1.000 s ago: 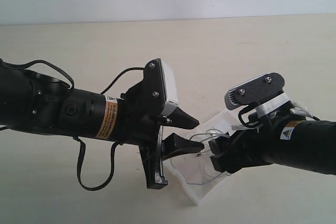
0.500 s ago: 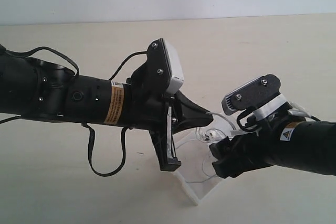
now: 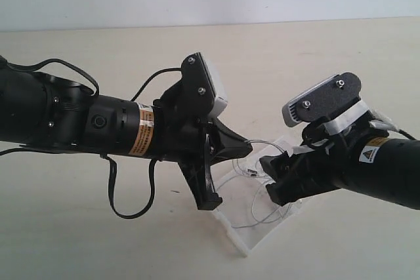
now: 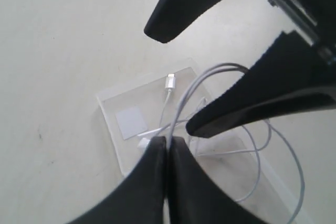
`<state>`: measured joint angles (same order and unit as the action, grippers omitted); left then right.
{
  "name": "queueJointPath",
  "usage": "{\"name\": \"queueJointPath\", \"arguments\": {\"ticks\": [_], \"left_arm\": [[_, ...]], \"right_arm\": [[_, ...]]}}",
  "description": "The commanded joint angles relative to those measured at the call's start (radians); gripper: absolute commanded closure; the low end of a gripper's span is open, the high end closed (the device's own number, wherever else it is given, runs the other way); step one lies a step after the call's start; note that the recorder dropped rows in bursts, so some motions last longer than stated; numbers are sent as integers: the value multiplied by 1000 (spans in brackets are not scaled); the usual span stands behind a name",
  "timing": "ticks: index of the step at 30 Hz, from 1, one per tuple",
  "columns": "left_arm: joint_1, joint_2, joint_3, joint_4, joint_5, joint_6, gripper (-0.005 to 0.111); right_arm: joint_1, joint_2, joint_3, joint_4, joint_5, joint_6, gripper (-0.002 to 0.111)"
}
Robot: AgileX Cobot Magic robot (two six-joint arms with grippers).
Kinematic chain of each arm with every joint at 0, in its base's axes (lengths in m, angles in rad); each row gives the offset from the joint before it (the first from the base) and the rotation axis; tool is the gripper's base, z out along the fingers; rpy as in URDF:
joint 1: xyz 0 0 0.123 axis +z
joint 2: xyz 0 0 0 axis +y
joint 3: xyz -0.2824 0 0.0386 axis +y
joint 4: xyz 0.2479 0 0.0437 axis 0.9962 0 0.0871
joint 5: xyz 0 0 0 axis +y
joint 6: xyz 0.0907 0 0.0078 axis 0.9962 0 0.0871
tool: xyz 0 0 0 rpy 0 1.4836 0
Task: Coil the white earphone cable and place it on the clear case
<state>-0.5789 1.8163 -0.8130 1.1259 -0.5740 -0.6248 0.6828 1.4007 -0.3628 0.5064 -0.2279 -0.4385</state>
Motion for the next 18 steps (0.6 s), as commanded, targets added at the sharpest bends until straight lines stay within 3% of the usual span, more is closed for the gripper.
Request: {"name": "queueJointPath", "arguments": {"ticks": [1,3,5,7,10,18], "left_arm": [[-5,5,-7,-5,2,-8,107],[-5,5,-7,-5,0,-19,94],[-5,5,-7,-5,-3,-21,68],[-5,5,-7,-5,-3,-30,52],[-5,5,-7,-5,-3,-42,46],[-5,-7,-1,-5,2,-76,46]], "right_arm": [[2,-38,-6,-8,-36,-1,31],[2,-52,-6,-8,-36,-1,31],[2,-61,-6,-8,-36,3,31],[2,-61,-6,-8,-36,3,31],[2,-61,-6,-8,-36,3,31],[2,-61,-6,-10,-48,3,31]]}}
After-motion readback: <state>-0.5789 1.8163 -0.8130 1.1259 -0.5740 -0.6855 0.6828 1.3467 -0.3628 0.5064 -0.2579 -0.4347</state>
